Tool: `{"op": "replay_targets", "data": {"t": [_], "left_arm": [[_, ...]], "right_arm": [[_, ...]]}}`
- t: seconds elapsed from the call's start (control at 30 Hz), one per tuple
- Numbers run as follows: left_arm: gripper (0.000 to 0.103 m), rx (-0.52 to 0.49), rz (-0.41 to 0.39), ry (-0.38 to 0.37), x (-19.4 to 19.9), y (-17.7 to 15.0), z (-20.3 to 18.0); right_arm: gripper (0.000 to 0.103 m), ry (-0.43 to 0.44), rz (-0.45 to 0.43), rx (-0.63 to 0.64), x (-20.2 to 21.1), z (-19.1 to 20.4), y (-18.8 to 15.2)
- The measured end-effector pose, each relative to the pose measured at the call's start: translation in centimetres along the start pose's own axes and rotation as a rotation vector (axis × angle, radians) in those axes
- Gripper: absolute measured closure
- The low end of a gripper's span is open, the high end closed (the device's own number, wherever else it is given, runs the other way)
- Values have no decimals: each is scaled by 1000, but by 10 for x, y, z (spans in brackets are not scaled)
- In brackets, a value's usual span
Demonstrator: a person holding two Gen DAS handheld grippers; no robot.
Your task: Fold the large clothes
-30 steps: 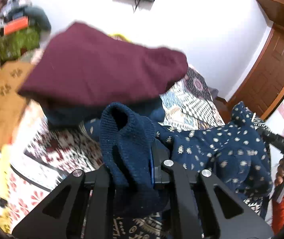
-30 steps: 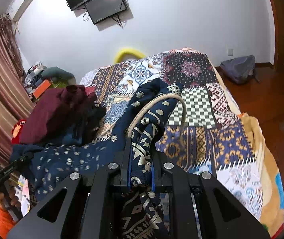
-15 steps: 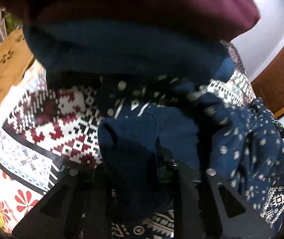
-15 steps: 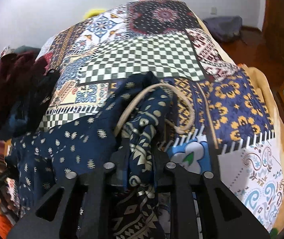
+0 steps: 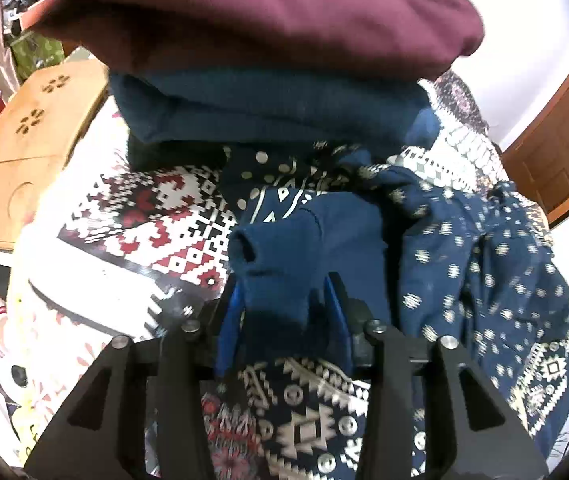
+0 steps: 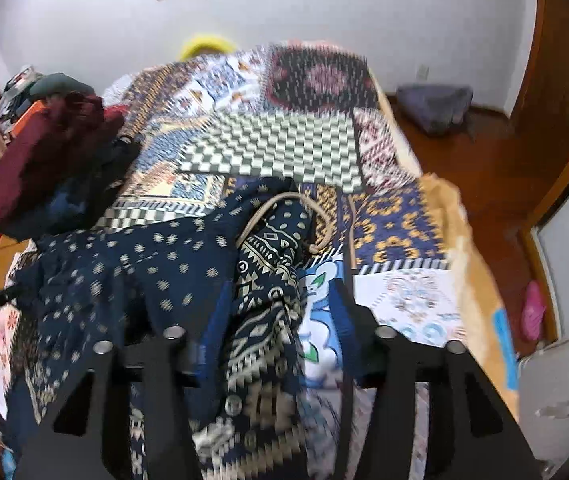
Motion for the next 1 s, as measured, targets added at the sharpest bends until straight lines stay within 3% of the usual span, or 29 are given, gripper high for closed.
{"op": "replay_targets", "data": {"t": [0.1, 0.23, 0.43, 0.73, 1.0], "left_arm": [[53, -12, -35, -3, 27, -1, -5], [46, -46, -73, 0, 56, -11, -16], [30, -70, -106, -17, 91, -38, -28], [29, -79, 17, -20, 85, -100, -27], [29, -21, 140, -87, 67, -151, -25]], "right_arm": [[47, -13, -57, 23, 33, -3, -8], [25, -29, -115, 34, 66, -8, -21], [24, -37, -138, 69, 89, -9, -51], [24, -17, -30, 60, 75, -7, -106], [24, 52, 91, -14, 56, -8, -147]]}}
Point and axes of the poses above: each gripper's, at about its wrist camera, not at the fingertips, and x roughly against the way its jaws point, z to its left, y to its top, the point moved 3 cm from there along -x, roughly the way its jaws point, and after that the axes turned 12 degrees about -y, right-handed, at the moved point
